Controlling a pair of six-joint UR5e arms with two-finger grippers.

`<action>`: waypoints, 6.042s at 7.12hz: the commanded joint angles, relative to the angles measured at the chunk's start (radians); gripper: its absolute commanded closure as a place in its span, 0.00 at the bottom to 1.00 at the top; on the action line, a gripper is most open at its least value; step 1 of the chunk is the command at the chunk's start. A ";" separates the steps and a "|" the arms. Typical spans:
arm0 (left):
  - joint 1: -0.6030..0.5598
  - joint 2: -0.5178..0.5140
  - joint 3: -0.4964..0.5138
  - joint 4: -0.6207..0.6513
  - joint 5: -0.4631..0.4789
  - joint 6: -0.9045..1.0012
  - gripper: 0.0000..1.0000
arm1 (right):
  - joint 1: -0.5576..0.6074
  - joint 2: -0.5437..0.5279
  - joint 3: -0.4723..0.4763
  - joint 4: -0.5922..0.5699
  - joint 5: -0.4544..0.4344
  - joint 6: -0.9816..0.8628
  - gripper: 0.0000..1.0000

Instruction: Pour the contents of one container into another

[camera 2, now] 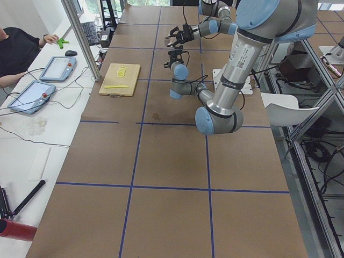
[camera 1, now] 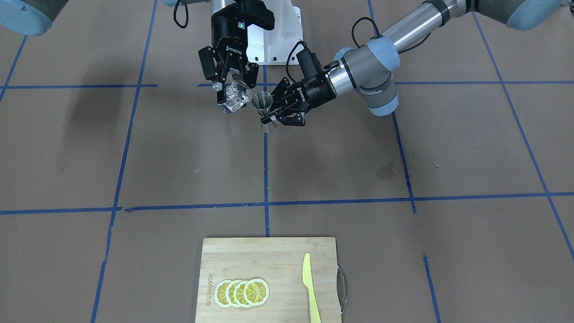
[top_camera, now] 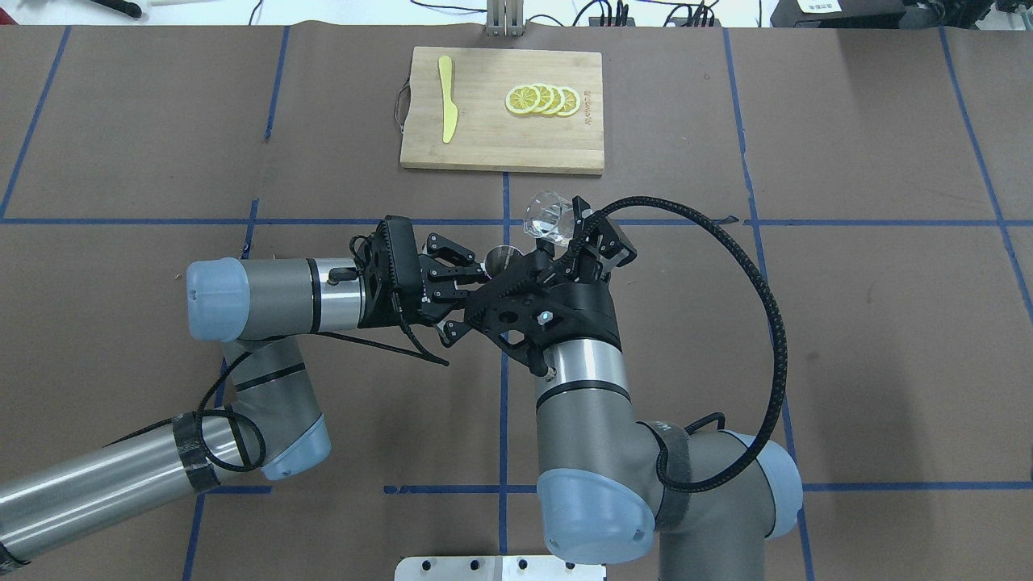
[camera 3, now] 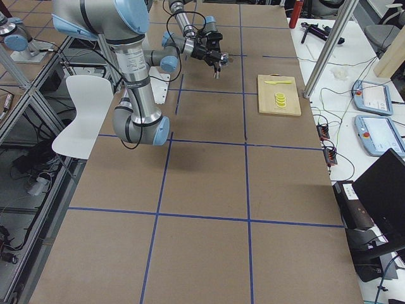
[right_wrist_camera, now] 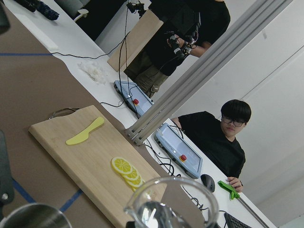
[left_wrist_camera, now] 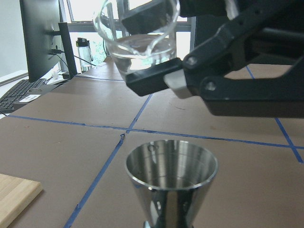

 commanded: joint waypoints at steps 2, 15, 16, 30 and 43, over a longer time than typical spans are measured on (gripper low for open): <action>0.000 0.000 0.000 0.000 0.000 0.000 1.00 | -0.007 0.002 -0.002 0.000 -0.032 -0.114 1.00; 0.000 -0.003 -0.003 -0.002 -0.002 0.000 1.00 | -0.028 0.017 -0.009 0.000 -0.111 -0.411 1.00; 0.000 -0.003 -0.003 -0.002 0.000 0.000 1.00 | -0.028 0.017 -0.009 -0.002 -0.124 -0.416 1.00; 0.000 -0.003 -0.003 -0.003 0.000 0.000 1.00 | -0.030 0.017 -0.011 -0.002 -0.130 -0.508 1.00; -0.002 0.001 -0.003 -0.008 0.000 0.000 1.00 | -0.012 0.013 0.043 0.139 -0.047 -0.267 1.00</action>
